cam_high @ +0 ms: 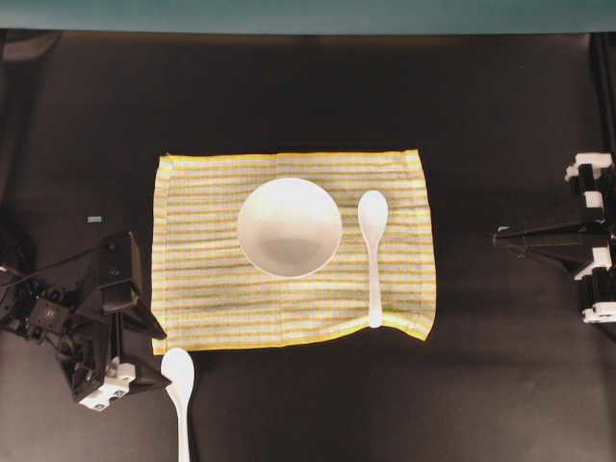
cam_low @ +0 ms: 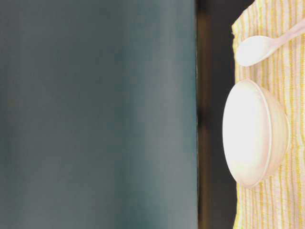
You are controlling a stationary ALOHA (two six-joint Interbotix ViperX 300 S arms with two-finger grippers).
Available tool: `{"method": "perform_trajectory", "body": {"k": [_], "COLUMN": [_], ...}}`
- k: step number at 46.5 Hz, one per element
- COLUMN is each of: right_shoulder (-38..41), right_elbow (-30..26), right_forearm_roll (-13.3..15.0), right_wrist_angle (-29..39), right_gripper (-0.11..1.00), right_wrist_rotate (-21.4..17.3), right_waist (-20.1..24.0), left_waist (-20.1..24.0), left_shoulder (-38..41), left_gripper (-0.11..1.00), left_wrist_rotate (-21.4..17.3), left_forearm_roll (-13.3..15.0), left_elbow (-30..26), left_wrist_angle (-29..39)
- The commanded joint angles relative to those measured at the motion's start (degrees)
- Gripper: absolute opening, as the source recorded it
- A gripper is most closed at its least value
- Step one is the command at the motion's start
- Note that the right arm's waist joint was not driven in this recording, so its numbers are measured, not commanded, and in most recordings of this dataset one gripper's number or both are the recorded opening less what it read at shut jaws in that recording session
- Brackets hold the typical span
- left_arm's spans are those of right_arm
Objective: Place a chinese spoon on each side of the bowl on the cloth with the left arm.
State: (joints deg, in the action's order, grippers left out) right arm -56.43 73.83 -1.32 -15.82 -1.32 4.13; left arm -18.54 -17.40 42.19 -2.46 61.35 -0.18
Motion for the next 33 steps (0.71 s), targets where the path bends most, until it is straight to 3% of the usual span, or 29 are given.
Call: {"method": "perform_trajectory", "body": {"k": [1,25,30,33], "right_shoulder": [0.7,0.8,0.9,1.0], "right_elbow": [-0.4,-0.4,-0.1,0.0], "right_forearm_roll": [-0.2,-0.2,-0.3,-0.3], "right_wrist_angle": [-0.5,-0.4,-0.4,-0.4], "right_gripper": [0.01,0.01,0.01,0.01], "right_wrist_rotate": [-0.4,-0.4,-0.4,-0.4], "right_waist": [0.0,0.0,0.0,0.0], "left_waist": [-0.1,-0.8,-0.8,-1.0], "left_shoulder": [0.9,10.3,10.3,10.1], "left_gripper": [0.87,0.87,0.82,0.72], "left_wrist_rotate": [0.2,0.4,0.4,0.5], "left_forearm_roll": [-0.2,-0.2,-0.2,-0.2], "left_elbow": [-0.7,-3.0,-3.2,-3.1], "left_wrist_angle": [-0.4,-4.7,-4.7,-4.7]}}
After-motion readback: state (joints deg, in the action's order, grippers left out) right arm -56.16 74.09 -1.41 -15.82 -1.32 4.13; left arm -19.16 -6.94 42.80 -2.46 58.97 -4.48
